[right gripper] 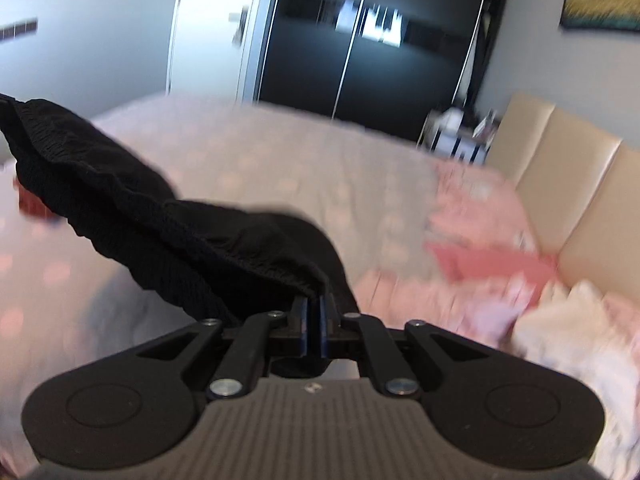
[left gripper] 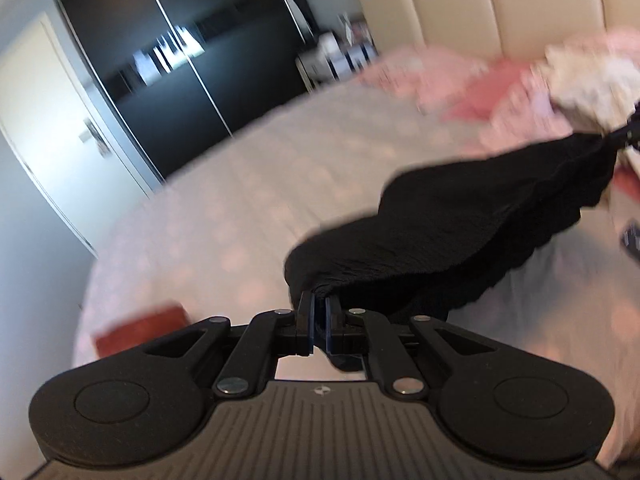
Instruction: Fold clothes
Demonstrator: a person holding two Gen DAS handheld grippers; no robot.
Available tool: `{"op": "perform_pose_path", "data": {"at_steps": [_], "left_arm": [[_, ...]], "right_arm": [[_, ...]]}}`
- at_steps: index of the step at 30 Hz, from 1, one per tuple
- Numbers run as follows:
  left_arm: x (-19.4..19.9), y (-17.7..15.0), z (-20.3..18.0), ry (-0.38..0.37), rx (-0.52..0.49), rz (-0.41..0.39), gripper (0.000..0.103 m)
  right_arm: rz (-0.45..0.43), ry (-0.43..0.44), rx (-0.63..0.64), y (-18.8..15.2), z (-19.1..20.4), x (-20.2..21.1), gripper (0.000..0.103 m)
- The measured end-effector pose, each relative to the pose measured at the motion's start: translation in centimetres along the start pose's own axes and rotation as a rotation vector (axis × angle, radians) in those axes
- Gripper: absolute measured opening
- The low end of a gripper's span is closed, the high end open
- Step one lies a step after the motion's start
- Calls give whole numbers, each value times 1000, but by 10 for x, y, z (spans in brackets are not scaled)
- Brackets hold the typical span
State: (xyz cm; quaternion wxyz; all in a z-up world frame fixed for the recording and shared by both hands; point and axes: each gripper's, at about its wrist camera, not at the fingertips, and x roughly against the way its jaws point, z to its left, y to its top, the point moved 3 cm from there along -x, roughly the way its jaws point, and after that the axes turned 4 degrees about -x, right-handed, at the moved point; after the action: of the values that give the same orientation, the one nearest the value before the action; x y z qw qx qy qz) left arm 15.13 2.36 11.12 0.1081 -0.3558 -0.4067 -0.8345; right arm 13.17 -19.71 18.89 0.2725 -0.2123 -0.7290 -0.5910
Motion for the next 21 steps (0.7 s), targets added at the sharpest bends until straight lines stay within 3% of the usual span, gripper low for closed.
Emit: {"op": "perform_pose_path", "data": {"at_steps": [4,6,9,14,15,18,21], "left_arm": [[-66,-80,-56,-96,-2,145,3],[-85,-109,-77,-117,-1,185,3],[-98,-137,-92,-121,3,198,3],[-98,-141,-96,-68,-36,144,6],[-98,-143,-97,-66,-20,148,10],[-99,-149,-97,-70,52,165,25],[-99,-152,-94,-97,141,200,32]], "right_arm": [[195,24,24,-84,21,-51,7],[279,37,36,-122,32,-69,7],[332,31,72,-160,41,-79,7],[279,18,139,-175,44,-85,11],[267,16,152,-178,44,-86,14],[214,-11,254,-182,51,-84,38],[149,-52,398,-182,60,-80,40]]}}
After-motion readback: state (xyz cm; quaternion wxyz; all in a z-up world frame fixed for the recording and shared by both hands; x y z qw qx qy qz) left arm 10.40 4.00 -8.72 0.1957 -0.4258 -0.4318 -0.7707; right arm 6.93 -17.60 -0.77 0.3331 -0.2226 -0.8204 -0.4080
